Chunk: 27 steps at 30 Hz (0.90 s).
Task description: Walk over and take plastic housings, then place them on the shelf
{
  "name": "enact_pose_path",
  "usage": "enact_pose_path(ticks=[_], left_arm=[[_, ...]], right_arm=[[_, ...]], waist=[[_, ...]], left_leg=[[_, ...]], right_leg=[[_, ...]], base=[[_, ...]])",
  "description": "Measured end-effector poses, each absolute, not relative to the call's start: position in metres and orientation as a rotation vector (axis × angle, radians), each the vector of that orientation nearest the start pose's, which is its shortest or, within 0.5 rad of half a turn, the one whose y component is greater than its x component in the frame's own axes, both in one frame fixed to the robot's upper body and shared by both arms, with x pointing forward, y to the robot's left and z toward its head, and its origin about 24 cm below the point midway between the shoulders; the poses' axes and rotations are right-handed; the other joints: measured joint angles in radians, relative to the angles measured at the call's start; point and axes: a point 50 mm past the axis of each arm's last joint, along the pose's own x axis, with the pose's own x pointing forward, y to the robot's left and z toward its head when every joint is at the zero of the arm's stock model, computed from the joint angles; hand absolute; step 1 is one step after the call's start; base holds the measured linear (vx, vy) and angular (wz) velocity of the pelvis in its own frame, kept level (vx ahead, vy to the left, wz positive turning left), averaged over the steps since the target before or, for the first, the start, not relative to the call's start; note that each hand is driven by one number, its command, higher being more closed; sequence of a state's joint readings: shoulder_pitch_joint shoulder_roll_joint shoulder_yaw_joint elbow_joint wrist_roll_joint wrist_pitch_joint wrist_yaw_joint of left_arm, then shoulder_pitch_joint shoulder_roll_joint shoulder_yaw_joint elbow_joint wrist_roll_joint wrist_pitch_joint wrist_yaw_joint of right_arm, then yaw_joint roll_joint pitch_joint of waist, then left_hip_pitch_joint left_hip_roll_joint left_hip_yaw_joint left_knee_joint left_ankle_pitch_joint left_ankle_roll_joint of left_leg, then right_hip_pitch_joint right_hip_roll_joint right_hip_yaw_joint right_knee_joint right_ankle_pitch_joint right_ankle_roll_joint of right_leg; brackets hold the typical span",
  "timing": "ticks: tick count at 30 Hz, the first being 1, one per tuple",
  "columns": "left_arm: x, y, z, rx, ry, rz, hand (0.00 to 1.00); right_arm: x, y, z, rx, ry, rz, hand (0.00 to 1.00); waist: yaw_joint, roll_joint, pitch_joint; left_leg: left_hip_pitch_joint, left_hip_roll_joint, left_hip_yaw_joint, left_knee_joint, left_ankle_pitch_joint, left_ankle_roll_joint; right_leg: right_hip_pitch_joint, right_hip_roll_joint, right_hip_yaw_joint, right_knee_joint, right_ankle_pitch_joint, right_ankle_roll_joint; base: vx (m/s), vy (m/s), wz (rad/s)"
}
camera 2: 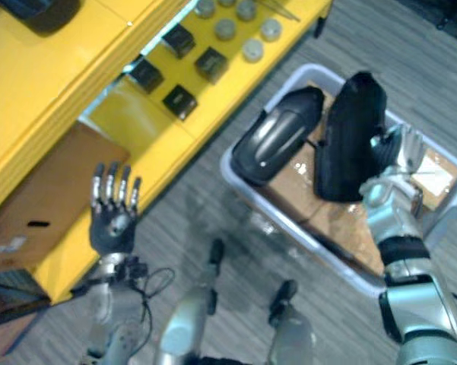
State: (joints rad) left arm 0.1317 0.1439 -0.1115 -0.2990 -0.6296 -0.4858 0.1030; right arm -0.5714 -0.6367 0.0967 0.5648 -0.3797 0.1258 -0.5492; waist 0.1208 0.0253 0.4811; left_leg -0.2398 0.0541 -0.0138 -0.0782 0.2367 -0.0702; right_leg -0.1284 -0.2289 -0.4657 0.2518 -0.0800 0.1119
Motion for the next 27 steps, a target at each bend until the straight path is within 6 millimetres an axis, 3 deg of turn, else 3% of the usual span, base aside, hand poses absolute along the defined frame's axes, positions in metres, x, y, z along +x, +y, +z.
enact_pose_path(ticks=[7,11,15,22,27], left_arm=[[0.203,0.183,0.122,-0.536,-0.601,0.079,0.00],[0.207,0.179,0.118,-0.518,-0.532,0.033,0.00],[0.215,0.167,0.117,-0.420,-0.478,-0.005,0.00],[0.244,0.159,0.115,-0.278,-0.362,-0.098,0.00],[0.264,0.143,0.103,-0.234,-0.194,-0.257,0.00]], right_arm=[[0.315,-0.280,0.108,-0.968,-0.125,-0.638,1.00],[0.311,-0.267,0.096,-0.928,-0.129,-0.648,1.00],[0.306,-0.261,0.106,-0.908,-0.218,-0.667,1.00],[0.300,-0.245,0.121,-0.872,-0.392,-0.687,1.00],[0.295,-0.229,0.154,-0.854,-0.620,-0.686,1.00]], waist=[[-0.005,-0.025,-0.007],[-0.018,-0.054,-0.025],[-0.028,-0.066,-0.038],[-0.049,-0.078,-0.128],[-0.076,-0.069,-0.174]], left_leg=[[0.034,0.009,0.075,-0.001,-0.033,0.014],[0.050,0.004,0.112,-0.001,-0.034,0.019],[0.072,0.002,0.132,-0.001,-0.042,0.027],[0.114,-0.002,0.176,-0.004,-0.043,0.027],[0.140,0.000,0.221,-0.010,-0.058,0.029]], right_leg=[[0.050,0.007,0.002,-0.055,0.030,0.008],[0.068,0.007,0.022,-0.094,0.055,0.015],[0.096,0.008,0.032,-0.129,0.072,0.021],[0.132,0.007,0.059,-0.158,0.085,0.025],[0.142,0.009,0.097,-0.188,0.109,0.026]], base=[[-0.02,-0.014,-0.03],[0.01,-0.002,-0.12],[0.02,-0.013,-0.13],[0.03,-0.015,-0.11],[-0.02,0.012,-0.21]])
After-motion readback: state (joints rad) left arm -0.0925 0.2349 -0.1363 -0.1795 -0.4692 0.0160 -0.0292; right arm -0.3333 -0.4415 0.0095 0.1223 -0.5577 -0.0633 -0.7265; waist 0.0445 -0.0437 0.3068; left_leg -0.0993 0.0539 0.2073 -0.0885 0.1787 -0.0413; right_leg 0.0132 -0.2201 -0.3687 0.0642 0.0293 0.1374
